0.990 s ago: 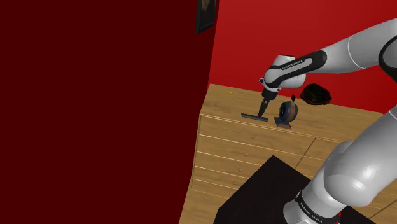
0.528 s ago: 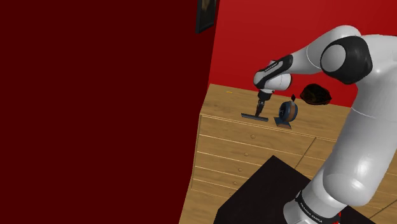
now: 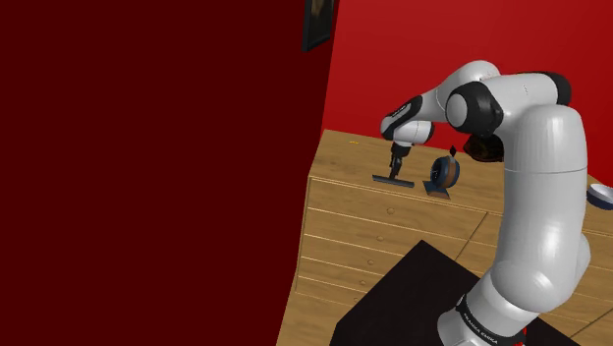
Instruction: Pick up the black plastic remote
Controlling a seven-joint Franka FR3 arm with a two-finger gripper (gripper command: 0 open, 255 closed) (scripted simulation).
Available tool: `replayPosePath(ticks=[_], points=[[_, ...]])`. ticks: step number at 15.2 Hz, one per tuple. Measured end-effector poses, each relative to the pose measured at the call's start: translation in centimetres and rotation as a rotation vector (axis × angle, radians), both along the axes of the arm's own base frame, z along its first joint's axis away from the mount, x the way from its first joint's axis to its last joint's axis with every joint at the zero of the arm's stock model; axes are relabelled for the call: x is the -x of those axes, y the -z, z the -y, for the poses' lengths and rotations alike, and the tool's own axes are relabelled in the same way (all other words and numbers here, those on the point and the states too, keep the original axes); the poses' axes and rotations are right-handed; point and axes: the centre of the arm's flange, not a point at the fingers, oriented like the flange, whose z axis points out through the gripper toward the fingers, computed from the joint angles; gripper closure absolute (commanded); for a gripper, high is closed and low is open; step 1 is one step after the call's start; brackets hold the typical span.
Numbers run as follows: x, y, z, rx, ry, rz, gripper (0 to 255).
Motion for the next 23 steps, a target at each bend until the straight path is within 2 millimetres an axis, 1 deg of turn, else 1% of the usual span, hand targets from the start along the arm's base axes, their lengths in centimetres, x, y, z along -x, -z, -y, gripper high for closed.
replayPosePath(ticks=[2, 6, 7, 8, 18, 20, 23], points=[[-0.2, 0.9, 0.1, 0.001, -0.005, 0.000, 0], [-0.1, 3.3, 0.2, 0.001, -0.006, 0.000, 0], [-0.1, 3.6, 0.2, 0.001, -0.006, 0.000, 0], [-0.1, 3.8, 0.2, 0.001, -0.006, 0.000, 255], [-0.2, 3.8, 0.1, 0.000, -0.006, 0.002, 255], [-0.1, 3.4, 0.1, 0.001, -0.006, 0.001, 255], [-0.2, 1.8, 0.1, 0.001, -0.006, 0.000, 255]])
